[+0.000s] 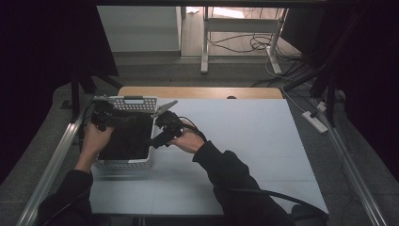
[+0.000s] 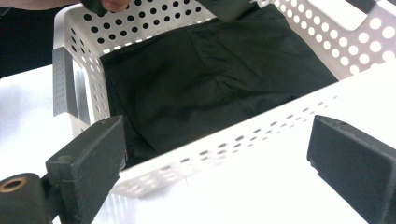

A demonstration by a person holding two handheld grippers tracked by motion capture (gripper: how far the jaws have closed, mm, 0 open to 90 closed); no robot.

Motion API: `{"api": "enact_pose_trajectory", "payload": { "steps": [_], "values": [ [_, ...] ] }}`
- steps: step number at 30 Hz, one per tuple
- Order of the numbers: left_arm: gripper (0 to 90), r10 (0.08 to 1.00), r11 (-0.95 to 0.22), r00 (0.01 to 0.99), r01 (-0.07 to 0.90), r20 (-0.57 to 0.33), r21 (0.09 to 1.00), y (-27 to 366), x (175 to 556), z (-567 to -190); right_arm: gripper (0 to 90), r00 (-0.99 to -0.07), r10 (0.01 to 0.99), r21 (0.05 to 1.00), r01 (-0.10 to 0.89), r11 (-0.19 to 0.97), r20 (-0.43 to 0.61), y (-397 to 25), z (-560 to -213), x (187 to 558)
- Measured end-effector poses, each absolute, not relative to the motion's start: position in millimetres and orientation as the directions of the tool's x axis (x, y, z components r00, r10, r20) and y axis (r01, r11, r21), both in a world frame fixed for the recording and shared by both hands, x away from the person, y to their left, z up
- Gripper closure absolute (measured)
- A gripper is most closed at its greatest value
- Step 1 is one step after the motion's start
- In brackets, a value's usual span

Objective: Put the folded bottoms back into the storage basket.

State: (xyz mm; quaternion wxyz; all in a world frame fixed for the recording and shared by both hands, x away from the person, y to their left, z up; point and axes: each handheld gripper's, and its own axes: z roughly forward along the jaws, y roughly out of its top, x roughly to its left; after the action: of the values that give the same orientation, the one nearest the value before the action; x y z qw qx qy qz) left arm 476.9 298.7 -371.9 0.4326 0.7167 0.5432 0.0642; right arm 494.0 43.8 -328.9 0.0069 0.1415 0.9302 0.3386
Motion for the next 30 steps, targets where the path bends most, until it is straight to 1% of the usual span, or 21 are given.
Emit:
{"api": "enact_pose_trajectory", "payload": {
  "steps": [8,16,23,30],
  "values": [
    [0.0,0.825,-0.074,0.437,0.714,-0.36,0.697,291.0,464.2,-370.7,3.2,-0.959,0.27,0.624,0.266,0.735,0.091,30.2,-329.3,493.7],
    [0.0,0.818,-0.083,0.456,0.697,-0.351,0.712,283.2,452.7,-369.9,2.9,-0.96,0.266,0.614,0.262,0.745,0.088,16.6,-330.2,493.1],
    [0.0,0.814,-0.094,0.465,0.697,-0.348,0.711,278.0,442.1,-368.1,1.4,-0.955,0.278,0.611,0.284,0.739,0.107,1.1,-330.6,494.2],
    [0.0,0.794,-0.082,0.476,0.701,-0.379,0.709,272.1,430.6,-365.2,0.6,-0.948,0.295,0.611,0.306,0.73,0.122,-14.6,-330.9,494.2]
  ]
}}
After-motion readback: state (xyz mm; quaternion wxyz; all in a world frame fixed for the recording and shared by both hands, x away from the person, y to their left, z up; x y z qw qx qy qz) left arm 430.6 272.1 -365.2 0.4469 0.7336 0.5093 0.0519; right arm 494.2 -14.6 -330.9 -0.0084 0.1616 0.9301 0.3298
